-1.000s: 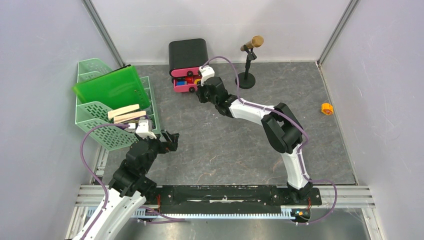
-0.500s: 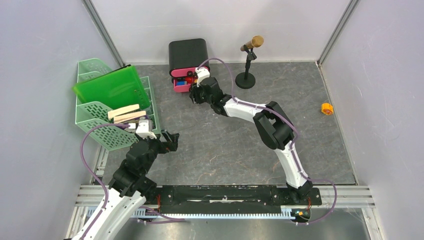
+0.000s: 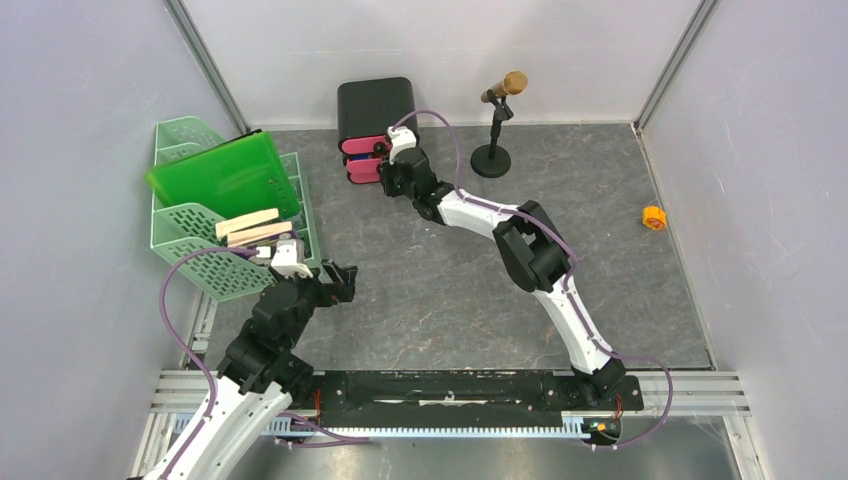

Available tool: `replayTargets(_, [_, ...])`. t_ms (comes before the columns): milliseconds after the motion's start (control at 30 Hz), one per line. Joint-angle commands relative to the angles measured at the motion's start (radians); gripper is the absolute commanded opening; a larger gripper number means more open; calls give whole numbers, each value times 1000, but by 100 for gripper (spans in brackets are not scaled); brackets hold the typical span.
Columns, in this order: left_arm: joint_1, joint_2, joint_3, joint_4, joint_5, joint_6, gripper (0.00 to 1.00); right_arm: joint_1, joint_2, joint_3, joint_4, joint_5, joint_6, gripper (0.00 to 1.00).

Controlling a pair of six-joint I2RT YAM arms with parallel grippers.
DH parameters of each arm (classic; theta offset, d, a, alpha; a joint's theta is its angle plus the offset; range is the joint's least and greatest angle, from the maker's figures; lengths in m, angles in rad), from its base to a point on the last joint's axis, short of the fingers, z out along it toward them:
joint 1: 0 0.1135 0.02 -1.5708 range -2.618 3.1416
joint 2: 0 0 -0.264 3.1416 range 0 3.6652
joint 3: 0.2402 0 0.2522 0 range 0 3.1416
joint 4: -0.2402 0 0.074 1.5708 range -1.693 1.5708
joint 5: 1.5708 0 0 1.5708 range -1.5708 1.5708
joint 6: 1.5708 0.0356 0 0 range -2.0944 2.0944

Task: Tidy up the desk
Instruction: Close the drawer in the storage box, then reset both arms

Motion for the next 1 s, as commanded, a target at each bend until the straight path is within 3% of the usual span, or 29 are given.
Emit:
replayTargets(0, [-6, -4, 3, 26, -23, 42, 100, -12, 46, 106, 69, 52, -5, 22])
replayTargets(267, [-8, -1, 3, 26, -26, 42, 100, -29, 71, 121, 125, 60, 8, 22])
replayTargets(433, [-9, 0, 3, 24, -26, 43, 100, -37, 13, 35, 164, -19, -4, 26])
replayTargets(700, [-13, -7, 4, 22, -29, 46, 100, -39, -278, -340, 234, -67, -4, 37])
replayTargets(967, [-29, 2, 3, 18, -31, 40, 100, -39, -645, -715, 223, -65, -3, 54])
